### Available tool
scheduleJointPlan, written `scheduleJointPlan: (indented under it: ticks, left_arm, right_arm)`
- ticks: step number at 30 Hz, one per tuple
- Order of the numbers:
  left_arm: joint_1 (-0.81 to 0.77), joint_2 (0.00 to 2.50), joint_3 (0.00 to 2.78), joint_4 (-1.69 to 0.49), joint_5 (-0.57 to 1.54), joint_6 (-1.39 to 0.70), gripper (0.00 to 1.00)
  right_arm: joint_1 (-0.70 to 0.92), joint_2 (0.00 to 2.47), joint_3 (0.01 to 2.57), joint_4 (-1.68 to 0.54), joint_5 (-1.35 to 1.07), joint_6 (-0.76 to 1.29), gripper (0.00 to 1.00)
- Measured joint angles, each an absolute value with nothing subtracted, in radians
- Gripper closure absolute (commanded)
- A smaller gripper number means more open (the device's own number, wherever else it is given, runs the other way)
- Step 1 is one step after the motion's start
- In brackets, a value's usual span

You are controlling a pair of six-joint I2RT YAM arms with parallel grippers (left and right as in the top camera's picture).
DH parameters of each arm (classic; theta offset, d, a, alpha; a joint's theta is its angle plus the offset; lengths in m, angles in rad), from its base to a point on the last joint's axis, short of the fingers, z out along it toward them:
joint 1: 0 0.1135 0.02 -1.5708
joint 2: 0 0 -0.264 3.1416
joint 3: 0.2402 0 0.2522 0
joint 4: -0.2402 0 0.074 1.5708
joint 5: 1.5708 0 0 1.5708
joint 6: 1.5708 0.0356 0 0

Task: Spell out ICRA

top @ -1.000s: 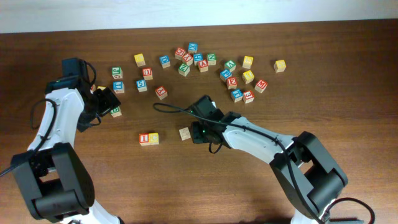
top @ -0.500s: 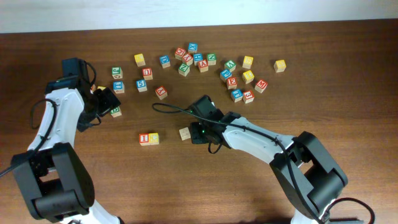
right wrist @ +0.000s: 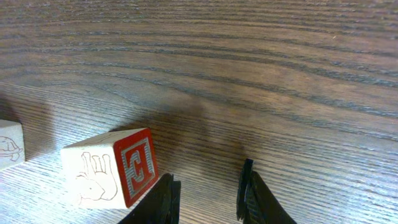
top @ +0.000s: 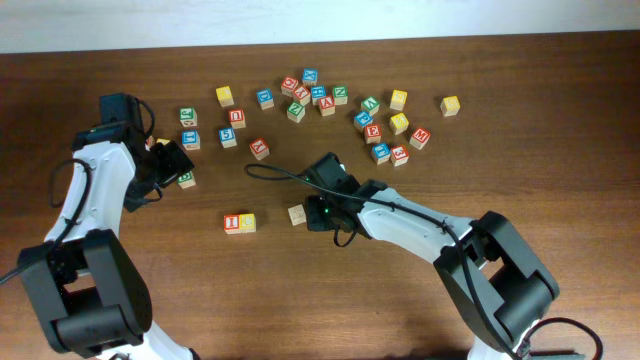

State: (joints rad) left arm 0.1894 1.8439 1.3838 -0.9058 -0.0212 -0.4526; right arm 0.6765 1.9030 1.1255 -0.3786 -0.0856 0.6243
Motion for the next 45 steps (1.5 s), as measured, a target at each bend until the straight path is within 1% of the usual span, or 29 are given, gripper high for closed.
scheduleJointPlan:
  ticks: [17, 18, 21, 29, 30, 33, 45]
  left_arm:
    - [0.189, 1.844, 1.384, -0.905, -0.021, -0.453, 0.01]
    - [0.189, 1.844, 1.384, -0.905, -0.021, -0.453, 0.01]
    - [0.189, 1.844, 1.384, -0.905, -0.021, -0.453, 0.01]
    - [0.189, 1.844, 1.384, -0.905, -0.021, -0.453, 0.01]
    - [0.189, 1.844, 1.384, -0.905, -0.021, -0.453, 0.01]
    - [0.189, 1.844, 1.384, -0.905, -0.021, -0.453, 0.01]
    - [0.189, 1.844, 1.384, -0.905, -0.021, -0.453, 0.01]
  right_arm:
    - [0.702, 1.903, 1.125, -0.364, -0.088, 0.63, 0.76]
    - [0.702, 1.903, 1.125, -0.366, -0.087, 0.629, 0.79]
    - [0.702, 1.903, 1.126, -0.367, -0.084, 0.622, 0.84]
    - [0.702, 1.901, 1.126, -0.371, -0.077, 0.593, 0.86]
    - [0.702, 1.898, 1.126, -0.371, -0.076, 0.592, 0.89]
    - [0.702, 1.875, 1.126, -0.371, -0.076, 0.589, 0.96]
    - [0.702, 1.848, 1.126, -0.366, -0.123, 0.541, 0.96]
